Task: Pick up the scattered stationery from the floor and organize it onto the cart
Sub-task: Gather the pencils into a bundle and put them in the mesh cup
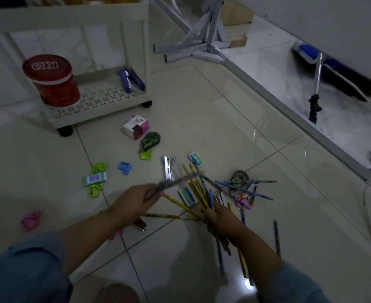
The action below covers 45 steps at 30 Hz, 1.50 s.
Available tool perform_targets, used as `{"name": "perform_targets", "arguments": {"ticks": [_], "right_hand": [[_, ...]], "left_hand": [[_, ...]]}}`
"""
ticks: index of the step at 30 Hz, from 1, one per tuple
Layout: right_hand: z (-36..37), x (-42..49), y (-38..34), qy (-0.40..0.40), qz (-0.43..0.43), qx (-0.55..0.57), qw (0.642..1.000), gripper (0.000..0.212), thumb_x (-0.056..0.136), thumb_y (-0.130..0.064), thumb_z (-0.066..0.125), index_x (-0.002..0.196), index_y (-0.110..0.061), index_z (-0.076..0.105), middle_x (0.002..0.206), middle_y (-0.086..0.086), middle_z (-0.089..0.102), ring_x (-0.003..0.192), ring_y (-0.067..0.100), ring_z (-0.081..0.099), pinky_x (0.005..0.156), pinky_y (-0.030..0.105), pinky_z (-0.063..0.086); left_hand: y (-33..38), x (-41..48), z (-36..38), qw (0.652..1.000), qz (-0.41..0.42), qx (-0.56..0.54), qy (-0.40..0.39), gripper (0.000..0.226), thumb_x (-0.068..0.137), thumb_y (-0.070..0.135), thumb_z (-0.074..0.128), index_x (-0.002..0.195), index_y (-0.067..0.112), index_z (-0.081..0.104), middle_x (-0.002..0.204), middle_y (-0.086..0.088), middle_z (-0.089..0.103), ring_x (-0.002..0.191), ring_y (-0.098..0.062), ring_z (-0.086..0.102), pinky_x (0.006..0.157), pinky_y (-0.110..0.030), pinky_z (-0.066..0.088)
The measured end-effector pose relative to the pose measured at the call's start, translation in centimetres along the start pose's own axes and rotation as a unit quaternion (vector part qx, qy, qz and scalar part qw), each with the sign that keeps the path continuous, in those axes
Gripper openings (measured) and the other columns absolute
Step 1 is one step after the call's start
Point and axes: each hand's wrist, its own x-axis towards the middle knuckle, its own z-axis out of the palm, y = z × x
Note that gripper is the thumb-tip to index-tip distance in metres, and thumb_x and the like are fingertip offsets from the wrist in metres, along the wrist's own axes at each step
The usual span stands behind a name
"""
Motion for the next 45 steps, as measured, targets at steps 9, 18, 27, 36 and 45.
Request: {"name": "perform_targets", "arguments": {"ticks": [9,18,27,36,45], "right_hand": [[6.0,0.7,-5.2,0.004,-0.099,0.169,0.981,0.026,0.094,-0.037,0.050,0.093,-0.012,0.056,0.060,-0.001,0.041,0.046,0.010,0.037,0.045,0.022,0.033],[9.4,1.1,-6.8,0.020,-0.108,0.096,0.989,0.032,0.096,-0.040,0.044,0.088,-0.013,0.059,0.050,-0.009,0.047,0.044,0.003,0.044,0.042,0.014,0.035],[11.1,0.7,-6.2,-0.005,-0.048,0.085,0.995,0.040,0.101,-0.031,0.026,0.110,-0.014,0.062,0.107,0.008,0.064,0.101,0.020,0.061,0.087,0.032,0.051],[9.9,1.5,-5.6,0.078,-0.045,0.183,0.979,0.015,0.083,-0.002,0.064,0.096,0.004,0.070,0.064,0.000,0.066,0.056,0.004,0.061,0.049,0.012,0.048],[10.1,2.0,-4.9,0.124,0.056,0.338,0.931,0.030,0.094,-0.025,0.046,0.113,-0.010,0.064,0.085,0.002,0.057,0.072,0.015,0.049,0.062,0.026,0.040]], "left_hand": [[3.9,0.7,1.5,0.857,-0.293,-0.423,0.019,0.044,0.091,0.054,0.043,0.077,0.012,0.048,0.047,0.005,0.034,0.041,-0.010,0.037,0.049,-0.022,0.035],[5.2,-1.5,1.2,0.850,-0.311,-0.415,0.091,0.055,0.093,0.055,0.029,0.119,0.015,0.056,0.070,-0.007,0.059,0.057,-0.010,0.059,0.048,-0.029,0.052],[2.9,-1.8,2.3,0.800,-0.354,-0.483,0.044,0.066,0.082,0.057,0.050,0.135,0.016,0.047,0.120,-0.008,0.064,0.101,-0.019,0.061,0.083,-0.032,0.051],[1.8,-0.5,2.0,0.766,-0.413,-0.492,0.031,0.043,0.088,0.038,0.059,0.122,0.012,0.059,0.111,-0.009,0.065,0.099,-0.024,0.060,0.077,-0.030,0.048],[0.6,1.2,-0.1,0.731,-0.359,-0.540,0.212,0.028,0.091,0.017,0.057,0.063,0.014,0.059,0.045,0.004,0.059,0.045,-0.011,0.057,0.051,-0.024,0.048]]}}
